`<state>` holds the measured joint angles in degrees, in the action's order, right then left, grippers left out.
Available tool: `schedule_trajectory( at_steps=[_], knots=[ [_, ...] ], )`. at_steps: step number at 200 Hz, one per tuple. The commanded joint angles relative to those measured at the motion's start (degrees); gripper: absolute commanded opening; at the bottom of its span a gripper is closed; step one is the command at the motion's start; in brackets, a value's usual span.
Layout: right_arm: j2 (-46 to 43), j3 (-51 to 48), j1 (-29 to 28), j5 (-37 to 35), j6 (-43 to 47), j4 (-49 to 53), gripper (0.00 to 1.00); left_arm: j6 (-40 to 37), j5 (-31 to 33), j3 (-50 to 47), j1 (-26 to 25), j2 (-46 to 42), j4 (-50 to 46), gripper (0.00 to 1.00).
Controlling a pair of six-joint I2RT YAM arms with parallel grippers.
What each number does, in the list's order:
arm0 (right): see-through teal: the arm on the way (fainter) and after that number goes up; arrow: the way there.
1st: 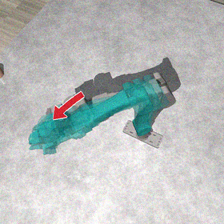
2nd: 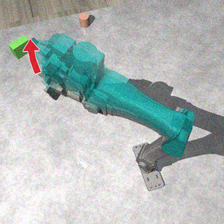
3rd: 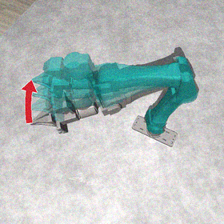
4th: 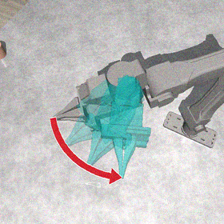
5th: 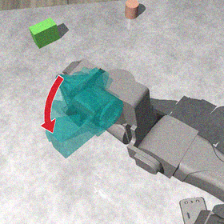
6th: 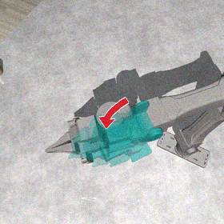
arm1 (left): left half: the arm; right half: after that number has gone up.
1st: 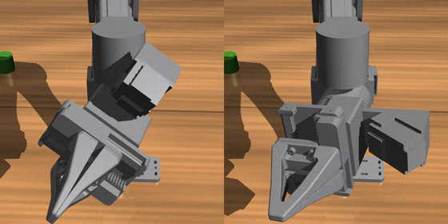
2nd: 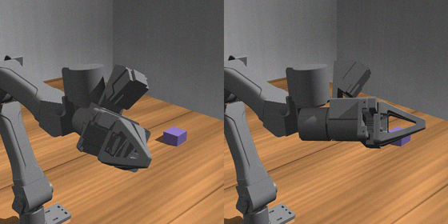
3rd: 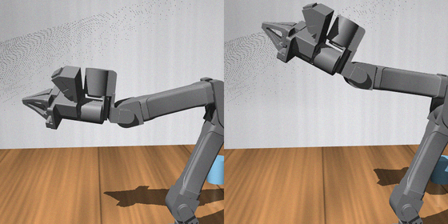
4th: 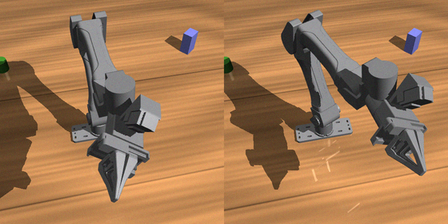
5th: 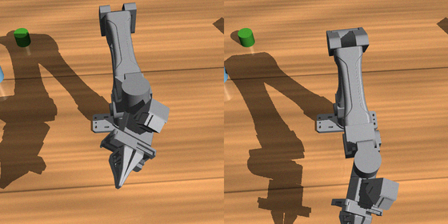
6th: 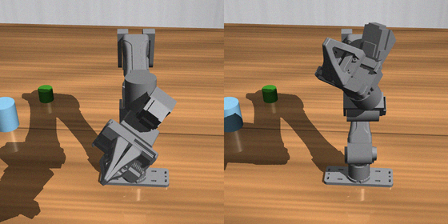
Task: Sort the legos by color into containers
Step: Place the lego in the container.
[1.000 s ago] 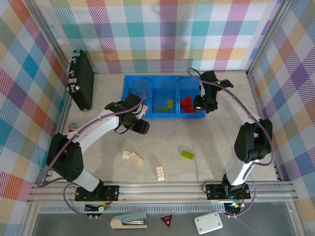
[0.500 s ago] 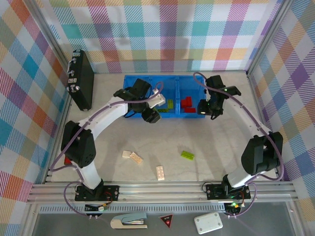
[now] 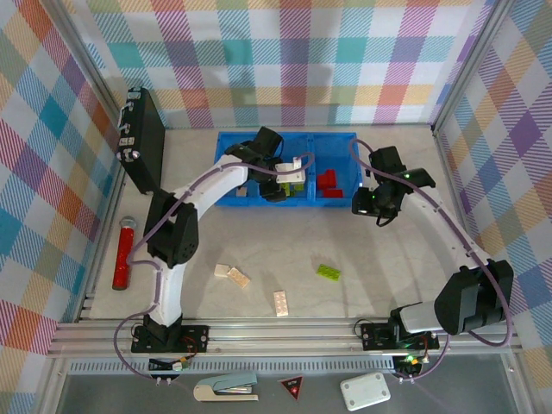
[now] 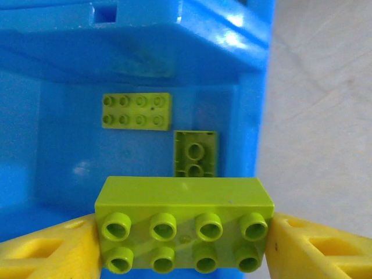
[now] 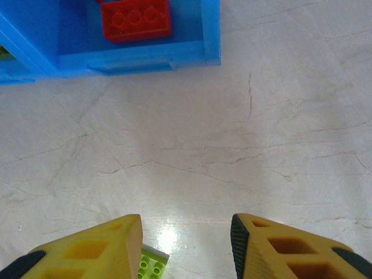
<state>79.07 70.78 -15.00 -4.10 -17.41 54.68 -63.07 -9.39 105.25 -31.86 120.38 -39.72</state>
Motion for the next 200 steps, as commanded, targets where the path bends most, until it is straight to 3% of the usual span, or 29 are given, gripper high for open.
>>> schedule_trajectory(
  at_steps=[1,105,200],
  knots=[
    [-1.0,-0.4,0.2,-0.7,-1.2,1.7,0.46,-5.7,1.6,4.1,-0.1,3.9,1.3,0.69],
    [0.8,0.6,0.2,0.2,-1.9,1.9,0.46,-6.7,3.2,15.2,2.6,16.4,5.2,0.70],
    [0.9,0.8,0.2,0.9,-2.1,1.7,0.46,-4.2,-0.1,15.2,2.9,14.3,3.5,0.78]
  ],
)
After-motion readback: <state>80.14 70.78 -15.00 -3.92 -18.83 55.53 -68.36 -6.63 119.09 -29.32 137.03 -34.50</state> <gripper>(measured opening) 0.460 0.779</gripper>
